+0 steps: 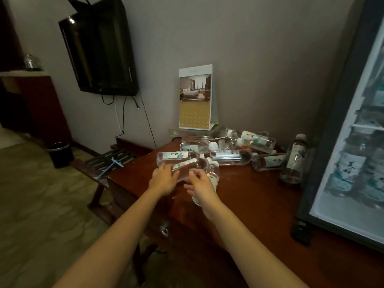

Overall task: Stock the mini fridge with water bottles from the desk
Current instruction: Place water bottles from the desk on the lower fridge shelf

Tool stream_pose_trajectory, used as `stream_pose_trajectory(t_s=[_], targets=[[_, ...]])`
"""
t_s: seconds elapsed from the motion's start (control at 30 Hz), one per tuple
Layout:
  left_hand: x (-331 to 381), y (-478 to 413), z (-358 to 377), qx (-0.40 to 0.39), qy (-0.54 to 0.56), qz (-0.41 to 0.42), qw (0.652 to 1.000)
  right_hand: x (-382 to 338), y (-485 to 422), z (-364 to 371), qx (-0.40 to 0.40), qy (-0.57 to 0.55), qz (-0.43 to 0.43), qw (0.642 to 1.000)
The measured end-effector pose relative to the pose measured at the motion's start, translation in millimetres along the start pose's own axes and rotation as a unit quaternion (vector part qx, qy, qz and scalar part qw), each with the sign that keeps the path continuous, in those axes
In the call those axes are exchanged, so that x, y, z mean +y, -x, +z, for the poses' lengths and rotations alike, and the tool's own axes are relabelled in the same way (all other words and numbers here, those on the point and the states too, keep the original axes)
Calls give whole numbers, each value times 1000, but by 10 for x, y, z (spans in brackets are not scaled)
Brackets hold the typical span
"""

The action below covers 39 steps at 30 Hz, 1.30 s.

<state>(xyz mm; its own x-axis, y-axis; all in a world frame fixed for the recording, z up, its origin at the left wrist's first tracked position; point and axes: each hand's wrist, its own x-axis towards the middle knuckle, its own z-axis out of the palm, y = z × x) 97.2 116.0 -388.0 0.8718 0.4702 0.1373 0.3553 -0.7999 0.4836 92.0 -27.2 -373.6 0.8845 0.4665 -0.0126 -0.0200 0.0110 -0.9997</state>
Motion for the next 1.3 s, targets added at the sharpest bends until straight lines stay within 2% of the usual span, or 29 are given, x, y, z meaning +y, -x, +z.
stream_pose_trajectory(t_s=[0.2,0.27,0.4,0.53,0.67,0.83,1.1,1.17,1.23,1.27,1.3], targets=[[40,24,45,57,3,35,998,166,-120,57,-18,-9,71,997],[81,47,17,22,18,25,999,163,-109,65,-15,-29,80,996],[105,95,20,-65,-23,10,998,250,-181,116,22,-38,111,993],[24,229,-1,-132,120,58,982,362,-207,105,69,-69,124,987],[-33,438,-109,-179,240,36,953,381,-141,26,102,-79,84,988],[-139,604,-170,-192,279,29,940,361,-9,44,109,-123,82,983],[-208,736,-226,-243,227,76,940,364,208,-26,144,-248,79,955],[-191,719,-200,-164,204,94,961,311,264,-77,144,-225,45,963],[-171,681,-215,-1,175,103,979,231,272,-166,148,-157,-17,976],[-167,649,-244,58,123,110,985,180,269,-220,146,-111,-49,982],[-179,606,-257,73,53,114,989,144,254,-288,147,-58,-75,984]])
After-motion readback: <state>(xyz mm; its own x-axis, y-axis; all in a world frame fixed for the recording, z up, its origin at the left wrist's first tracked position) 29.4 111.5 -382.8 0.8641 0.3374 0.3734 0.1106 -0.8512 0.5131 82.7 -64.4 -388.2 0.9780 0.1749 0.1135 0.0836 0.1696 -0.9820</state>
